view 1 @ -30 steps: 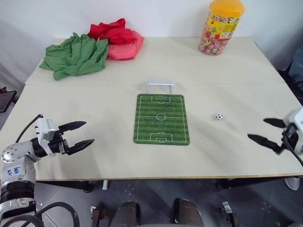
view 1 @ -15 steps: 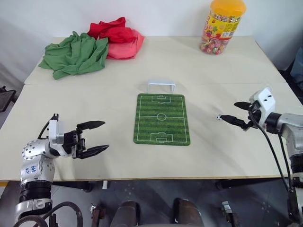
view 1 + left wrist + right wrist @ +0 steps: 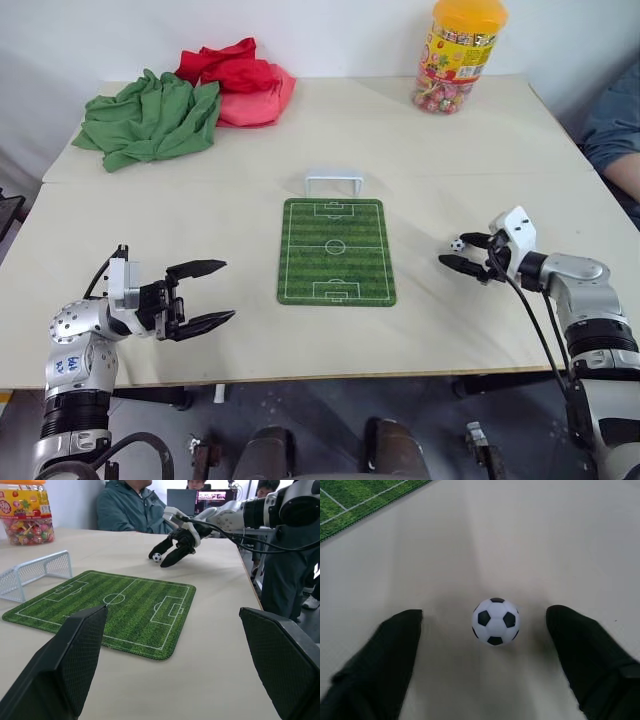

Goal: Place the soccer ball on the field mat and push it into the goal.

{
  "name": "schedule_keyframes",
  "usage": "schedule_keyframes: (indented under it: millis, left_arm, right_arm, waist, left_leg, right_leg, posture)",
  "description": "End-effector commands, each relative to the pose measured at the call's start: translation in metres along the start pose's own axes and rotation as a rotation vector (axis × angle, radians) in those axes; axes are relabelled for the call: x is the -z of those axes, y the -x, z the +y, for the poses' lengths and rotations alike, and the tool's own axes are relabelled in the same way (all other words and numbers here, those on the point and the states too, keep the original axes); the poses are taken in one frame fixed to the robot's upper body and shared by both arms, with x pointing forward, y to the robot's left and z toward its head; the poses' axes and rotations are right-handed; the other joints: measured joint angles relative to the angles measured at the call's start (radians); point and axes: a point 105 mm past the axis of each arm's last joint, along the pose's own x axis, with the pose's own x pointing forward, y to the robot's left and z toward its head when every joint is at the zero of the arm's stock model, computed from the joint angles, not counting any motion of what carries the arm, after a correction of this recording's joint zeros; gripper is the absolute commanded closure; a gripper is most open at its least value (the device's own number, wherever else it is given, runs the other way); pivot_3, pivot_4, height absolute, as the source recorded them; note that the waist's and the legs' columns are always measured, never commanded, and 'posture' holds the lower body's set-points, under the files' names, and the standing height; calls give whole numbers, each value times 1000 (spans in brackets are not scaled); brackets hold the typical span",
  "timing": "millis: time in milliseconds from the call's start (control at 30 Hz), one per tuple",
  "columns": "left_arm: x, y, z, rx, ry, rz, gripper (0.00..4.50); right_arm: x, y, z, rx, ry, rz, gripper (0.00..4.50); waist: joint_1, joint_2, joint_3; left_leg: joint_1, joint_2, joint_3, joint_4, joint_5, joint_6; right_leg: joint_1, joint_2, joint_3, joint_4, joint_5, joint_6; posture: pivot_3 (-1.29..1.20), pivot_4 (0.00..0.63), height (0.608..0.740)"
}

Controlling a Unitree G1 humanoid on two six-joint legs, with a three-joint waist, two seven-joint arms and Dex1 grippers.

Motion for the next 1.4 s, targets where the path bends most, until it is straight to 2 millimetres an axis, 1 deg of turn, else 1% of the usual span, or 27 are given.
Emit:
schedule_keyframes:
  millis: [33, 133, 200, 233, 300, 367, 433, 533, 600, 667, 733, 767, 800, 833, 867, 933, 1033, 1100, 1167, 1400]
  left_arm:
    - [-8, 3, -1, -1, -34, -3, 0]
    - [-8, 4, 0, -7, -34, -1, 0]
    - [-8, 4, 1, -8, -33, -1, 0]
    - [-7, 4, 1, -8, -32, -1, 0]
    - [-7, 4, 1, -8, -31, -1, 0]
    - [-7, 4, 1, -6, -30, -2, 0]
    - [-5, 6, -1, 8, -22, 4, 0]
    - [-1, 9, -4, 37, -12, 23, 0]
    - [2, 10, -5, 51, -9, 39, 0]
    - [5, 13, -7, 59, -5, 54, 0]
    - [8, 15, -7, 55, -3, 62, 0]
    - [9, 16, -7, 48, -3, 64, 0]
    - [10, 16, -7, 43, -3, 65, 0]
    - [12, 17, -7, 36, 0, 66, 0]
    - [14, 19, -9, 32, 3, 70, 0]
    - [17, 19, -11, 31, 5, 74, 0]
    - [18, 19, -15, 33, 5, 75, 0]
    - [18, 18, -16, 34, 4, 75, 0]
    - [19, 19, -18, 33, 3, 74, 0]
    - [19, 21, -22, 19, -3, 69, 0]
  right_arm:
    - [-3, 3, -8, 49, 7, -26, 1795]
    - [-9, 3, -11, 63, 27, -52, 2806]
    - [-17, 3, -12, 70, 43, -74, 3474]
    - [-22, 3, -12, 69, 53, -86, 3655]
    - [-31, 3, -12, 62, 68, -99, 3655]
    - [-46, 2, -8, 41, 94, -119, 3655]
    - [-68, -2, 6, -15, 134, -134, 3655]
    - [-94, -10, 40, -141, 195, -121, 3655]
    - [-102, -14, 62, -223, 222, -99, 3655]
    - [-105, -18, 88, -324, 253, -68, 3655]
    - [-111, -23, 112, -404, 277, -68, 3655]
    - [-114, -26, 128, -456, 290, -71, 3655]
    - [-116, -28, 138, -489, 299, -70, 3655]
    - [-117, -31, 150, -533, 308, -68, 3655]
    - [-116, -34, 166, -596, 329, -64, 3655]
    - [-112, -40, 185, -674, 358, -51, 3655]
    - [-103, -46, 200, -744, 395, -18, 3655]
    - [-100, -50, 203, -768, 410, -7, 3655]
    - [-94, -62, 207, -786, 425, 18, 3655]
    - [-88, -76, 206, -831, 451, 41, 3655]
  waist:
    - [0, 0, 0]
    - [0, 0, 0]
    - [0, 0, 0]
    - [0, 0, 0]
    - [-1, 0, 0]
    - [0, 0, 0]
    - [-1, 1, 0]
    - [-2, 2, 1]
    - [1, 2, 1]
    - [2, 2, 1]
    - [5, 2, 1]
    - [6, 2, 1]
    - [5, 2, 1]
    - [4, 2, 1]
    - [3, 2, 1]
    - [2, 2, 1]
    - [2, 2, 1]
    - [3, 2, 1]
    - [1, 2, 1]
    - [-1, 2, 1]
  left_leg:
    - [0, 0, 0, 0, 0, 0]
    - [0, 0, 0, 0, 0, 0]
    - [0, 0, 0, 0, 0, 0]
    - [0, 0, 0, 0, 0, 0]
    - [0, 0, 0, 0, 0, 0]
    - [0, 0, 0, 0, 0, 0]
    - [0, 0, 0, 0, 0, 0]
    - [-1, 1, 1, 0, 0, 0]
    - [-1, 2, 0, 0, 0, -1]
    - [-1, 2, 0, 0, 0, -1]
    - [-2, 1, 1, 0, 0, -1]
    - [-2, 1, 0, 0, 0, -1]
    - [-3, 1, 0, 0, 0, -1]
    - [-2, 1, 0, 0, -1, -1]
    - [-3, 1, 1, 0, -1, -1]
    - [-3, 1, 1, 0, -1, -1]
    - [-3, 1, 1, 0, -1, -1]
    - [-3, 1, 1, 0, -1, -1]
    - [-3, 1, 1, 0, -1, -1]
    - [-3, 2, 3, 0, -1, -2]
  right_leg:
    - [0, 0, 0, 0, 0, 0]
    - [0, 0, 0, 0, 0, 0]
    - [0, 0, 0, 0, 0, 0]
    - [0, 0, 0, 0, 0, 0]
    - [0, 0, 0, 0, 0, 0]
    - [0, 0, 0, 0, 0, 0]
    - [-1, 0, 0, 0, 0, 0]
    - [-3, 0, 1, 1, 0, 0]
    - [-3, 2, 1, 2, 0, 0]
    - [-3, 2, 1, 2, 0, 0]
    - [-4, 2, 2, 2, 0, 0]
    - [-4, 2, 2, 2, 0, 0]
    - [-5, 2, 2, 2, 0, 0]
    - [-5, 2, 2, 2, 0, 0]
    - [-5, 2, 2, 2, 0, 0]
    - [-6, 2, 2, 2, 0, 0]
    - [-6, 2, 2, 3, 0, 0]
    - [-6, 2, 2, 3, 0, 0]
    - [-7, 2, 2, 3, 0, 0]
    - [-9, 2, 3, 5, 0, -1]
  posture:
    - [0, 150, 740]
    - [0, 150, 740]
    - [0, 150, 740]
    - [0, 150, 740]
    - [0, 150, 740]
    - [0, 150, 740]
    - [0, 150, 740]
    - [0, 150, 740]
    - [0, 150, 740]
    - [0, 150, 740]
    - [0, 150, 740]
    - [0, 150, 740]
    - [0, 150, 740]
    - [0, 150, 740]
    - [0, 150, 740]
    - [0, 150, 740]
    - [0, 150, 740]
    - [0, 150, 740]
    - [0, 150, 740]
    - [0, 150, 740]
